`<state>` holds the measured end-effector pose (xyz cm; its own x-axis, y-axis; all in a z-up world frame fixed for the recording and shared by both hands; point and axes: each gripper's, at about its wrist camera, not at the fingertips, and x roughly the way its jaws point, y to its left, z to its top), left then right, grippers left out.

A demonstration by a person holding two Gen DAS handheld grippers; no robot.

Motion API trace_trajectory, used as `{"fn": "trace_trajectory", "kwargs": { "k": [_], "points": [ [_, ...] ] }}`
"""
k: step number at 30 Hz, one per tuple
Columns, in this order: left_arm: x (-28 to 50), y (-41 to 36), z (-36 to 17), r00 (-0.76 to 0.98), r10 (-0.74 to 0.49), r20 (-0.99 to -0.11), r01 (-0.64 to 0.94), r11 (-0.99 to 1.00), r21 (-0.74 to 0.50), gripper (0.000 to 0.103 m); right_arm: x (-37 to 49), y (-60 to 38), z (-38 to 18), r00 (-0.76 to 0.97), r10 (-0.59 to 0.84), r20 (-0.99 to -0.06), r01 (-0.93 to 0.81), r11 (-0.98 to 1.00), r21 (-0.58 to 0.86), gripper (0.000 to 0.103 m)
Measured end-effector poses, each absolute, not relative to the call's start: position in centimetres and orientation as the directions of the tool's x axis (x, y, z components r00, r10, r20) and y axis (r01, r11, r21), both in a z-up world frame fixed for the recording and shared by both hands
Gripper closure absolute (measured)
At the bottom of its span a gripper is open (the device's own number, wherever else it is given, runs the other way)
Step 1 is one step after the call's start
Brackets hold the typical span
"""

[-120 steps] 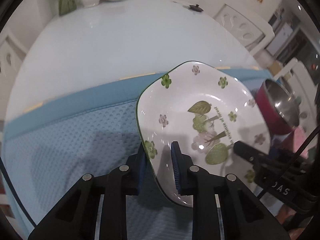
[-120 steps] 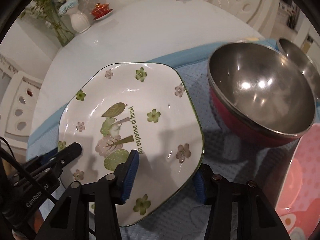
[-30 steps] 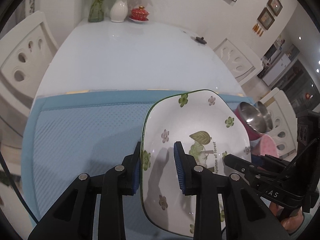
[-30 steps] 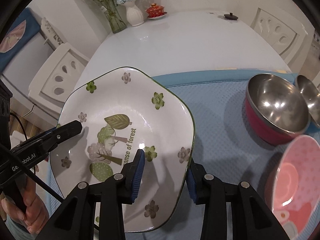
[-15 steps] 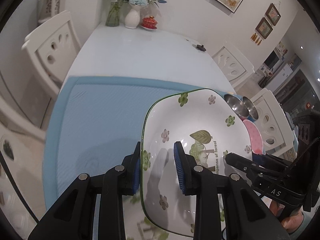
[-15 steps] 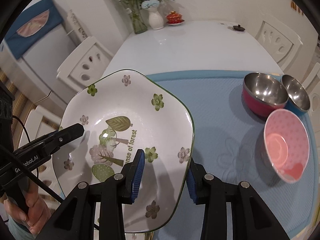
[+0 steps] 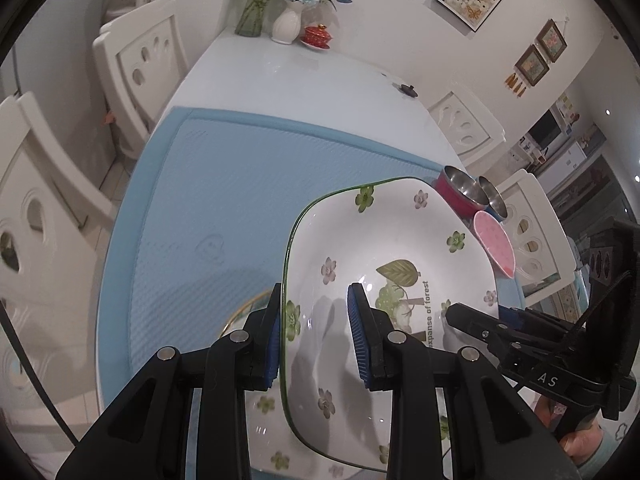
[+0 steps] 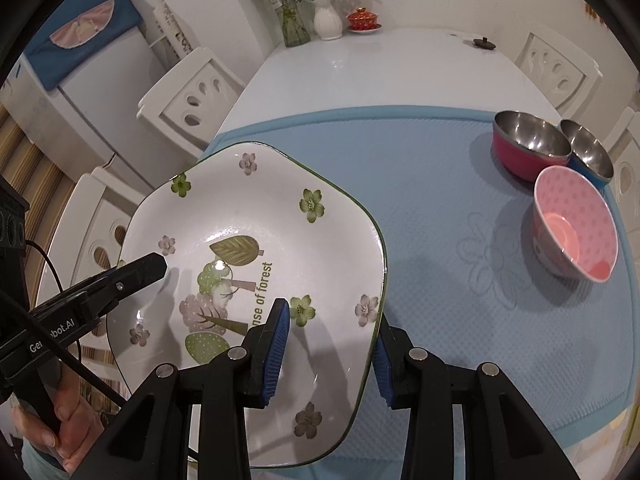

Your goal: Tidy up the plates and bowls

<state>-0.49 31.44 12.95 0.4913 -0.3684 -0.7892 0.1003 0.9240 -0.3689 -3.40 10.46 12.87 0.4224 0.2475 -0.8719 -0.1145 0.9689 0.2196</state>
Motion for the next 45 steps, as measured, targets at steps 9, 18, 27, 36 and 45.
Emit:
{"fn": "trace_trajectory", "kwargs": {
  "k": [9,18,27,36,45],
  "points": [
    [-3.8,32.8,10.8,0.463,-0.331,-0.822,0.069,0.938,-0.339,0.077,-6.1,12.7,10.2,0.343,0.26,-0.903,-0.159,0.963,0.216,0.066],
    [-5.7,33.4,8.3,0.414,-0.323,-0.851,0.047,0.941,-0.335,0.077,-7.6,13.6,7.4,0.276,0.241,-0.931,-0.188,0.963,0.193,0.066],
    [-6.1,32.9,7.0,0.382,-0.334,-0.862,0.051,0.939,-0.341,0.077,-7.8,13.1,6.0,0.258,0.221,-0.94,-0.172,0.968,0.181,0.066],
    [-5.6,32.9,6.4,0.381,-0.331,-0.863,0.054,0.94,-0.337,0.077,-7.4,13.7,5.4,0.252,0.201,-0.947,-0.157,0.974,0.165,0.066],
    [-5.2,33.3,5.2,0.352,-0.349,-0.868,0.04,0.933,-0.359,0.077,-6.7,13.6,4.6,0.23,0.194,-0.954,-0.13,0.977,0.168,0.066]
  ]
}}
